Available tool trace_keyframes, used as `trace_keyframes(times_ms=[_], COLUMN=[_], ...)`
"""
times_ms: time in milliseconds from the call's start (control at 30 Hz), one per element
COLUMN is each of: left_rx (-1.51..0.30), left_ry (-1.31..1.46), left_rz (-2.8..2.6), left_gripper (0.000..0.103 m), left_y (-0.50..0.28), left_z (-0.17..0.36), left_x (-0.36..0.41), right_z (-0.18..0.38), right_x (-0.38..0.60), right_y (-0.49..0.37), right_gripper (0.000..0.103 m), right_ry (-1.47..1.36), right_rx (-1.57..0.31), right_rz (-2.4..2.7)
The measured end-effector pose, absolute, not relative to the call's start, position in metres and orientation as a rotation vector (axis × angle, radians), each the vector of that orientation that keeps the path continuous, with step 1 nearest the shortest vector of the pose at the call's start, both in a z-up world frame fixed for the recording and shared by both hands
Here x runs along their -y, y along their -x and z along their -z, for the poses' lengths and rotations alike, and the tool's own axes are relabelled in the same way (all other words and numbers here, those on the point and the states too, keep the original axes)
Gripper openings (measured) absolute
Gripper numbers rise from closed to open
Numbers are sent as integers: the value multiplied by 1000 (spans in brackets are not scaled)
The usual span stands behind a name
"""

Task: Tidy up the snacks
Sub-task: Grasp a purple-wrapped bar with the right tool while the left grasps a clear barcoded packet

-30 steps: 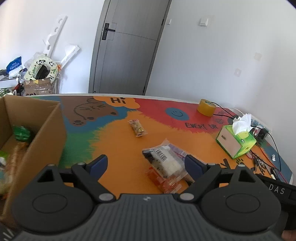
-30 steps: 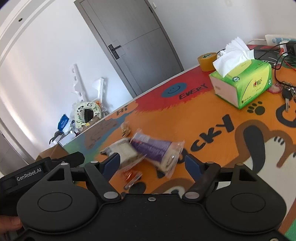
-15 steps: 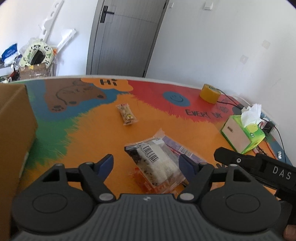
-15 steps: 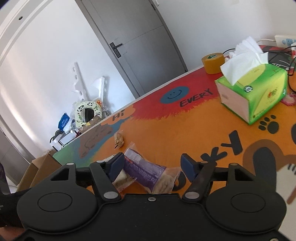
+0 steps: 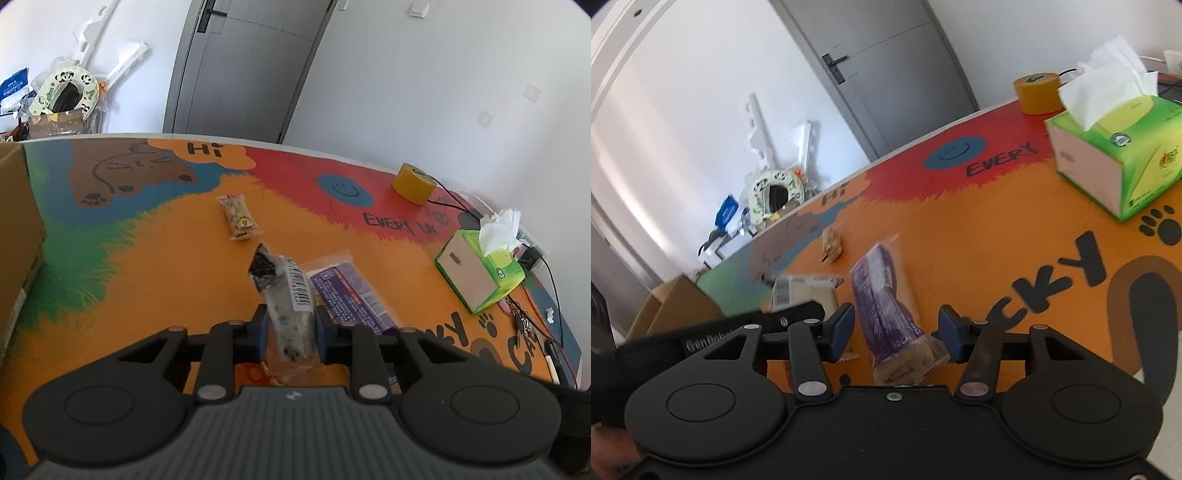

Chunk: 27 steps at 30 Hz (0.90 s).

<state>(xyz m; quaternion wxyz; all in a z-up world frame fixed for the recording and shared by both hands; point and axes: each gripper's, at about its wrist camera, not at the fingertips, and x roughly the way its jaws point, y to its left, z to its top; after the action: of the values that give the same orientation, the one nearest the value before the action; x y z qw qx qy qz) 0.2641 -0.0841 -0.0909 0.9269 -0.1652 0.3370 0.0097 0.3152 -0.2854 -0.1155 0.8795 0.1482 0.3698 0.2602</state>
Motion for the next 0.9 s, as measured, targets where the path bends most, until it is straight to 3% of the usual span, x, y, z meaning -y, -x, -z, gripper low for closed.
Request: trace_keyframes(times_ms=[233, 300, 433, 900], left_rx=[-674, -668, -652, -581], left_ry=[350, 355, 361, 365], left_rz=[-45, -53, -63, -70], left_gripper=[23, 23, 23, 23], left_y=[-249, -243, -230, -181], left_z=[85, 83, 78, 57], left_x=[70, 65, 58, 42], right_z=[123, 122, 120, 97], right_x=[263, 259, 262, 273], right_y=[-304, -299, -290, -252], right_gripper=[52, 39, 30, 23], right_ry=[-241, -211, -244, -308], right_rx=[-810, -794, -799, -696], right_rz=[-573, -551, -556, -528])
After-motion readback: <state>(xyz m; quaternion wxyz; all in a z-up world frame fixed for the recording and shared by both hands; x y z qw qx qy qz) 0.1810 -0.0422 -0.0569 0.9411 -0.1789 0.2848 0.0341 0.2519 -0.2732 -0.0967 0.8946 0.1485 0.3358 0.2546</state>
